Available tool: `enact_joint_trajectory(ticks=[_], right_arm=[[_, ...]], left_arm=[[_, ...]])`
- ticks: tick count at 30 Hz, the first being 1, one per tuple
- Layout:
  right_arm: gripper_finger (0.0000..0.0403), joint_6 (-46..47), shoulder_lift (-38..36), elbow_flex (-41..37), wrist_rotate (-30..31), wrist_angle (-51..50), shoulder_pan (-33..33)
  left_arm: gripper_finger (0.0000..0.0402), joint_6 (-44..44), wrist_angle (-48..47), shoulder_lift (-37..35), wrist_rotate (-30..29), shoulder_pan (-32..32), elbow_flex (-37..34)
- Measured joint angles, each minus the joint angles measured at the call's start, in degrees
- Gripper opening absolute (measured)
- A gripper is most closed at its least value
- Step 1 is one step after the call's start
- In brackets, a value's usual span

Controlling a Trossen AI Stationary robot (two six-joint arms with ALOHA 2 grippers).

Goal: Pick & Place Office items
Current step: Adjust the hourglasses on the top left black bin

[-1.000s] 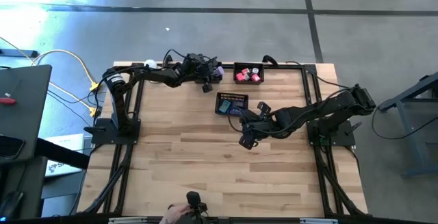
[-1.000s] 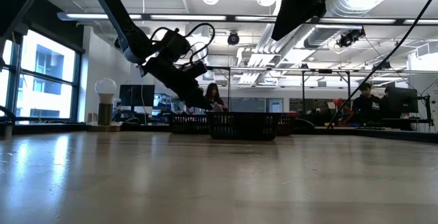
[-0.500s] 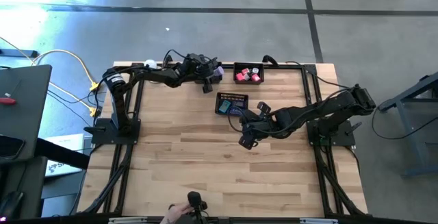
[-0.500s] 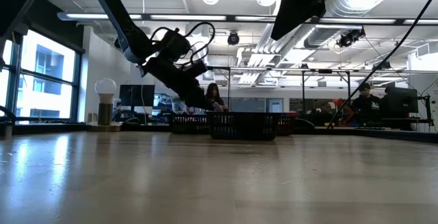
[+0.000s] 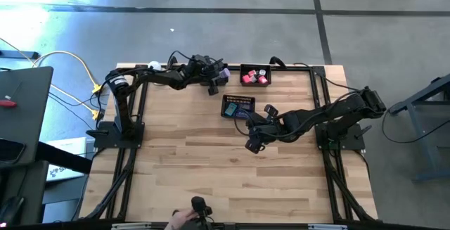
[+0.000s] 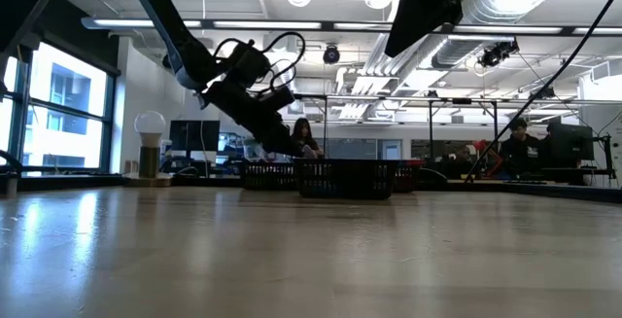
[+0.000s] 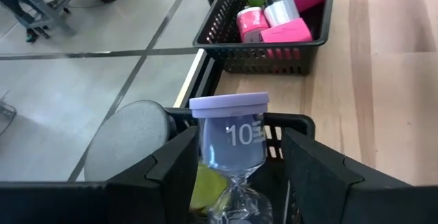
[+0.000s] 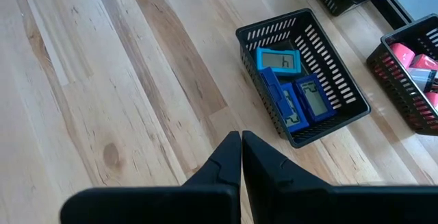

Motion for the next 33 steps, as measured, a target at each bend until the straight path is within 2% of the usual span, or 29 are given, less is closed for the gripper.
enact_joint_trajectory(ticks=[5,13,23,27,33], right_arm=[[0.0002,-0.03,0.00,0.00,0.00,-0.02,-0.01],[0.0002,-1.11,0.00,0.00,-0.01,-0.02,0.00],[0.0002,-1.09,0.00,0.00,-0.02,-0.04,-0.01],[0.0002,-1.09,0.00,0.00,0.00,-0.04,-0.01],[0.0002,-1.28,0.00,0.00,-0.02,0.02,0.01]], left_arm=[[0.0198,0.02,0.00,-0.07,-2.17,-0.62,0.00],[0.0198,2.76,-0.04,-0.17,-2.55,-2.44,0.02],[0.0199,0.11,-0.29,-0.24,-4.69,-2.22,0.17],[0.0199,0.08,-3.50,-1.07,-7.12,-3.07,0.56],[0.0199,-0.90,-12.87,-1.77,-7.12,-3.61,5.35]])
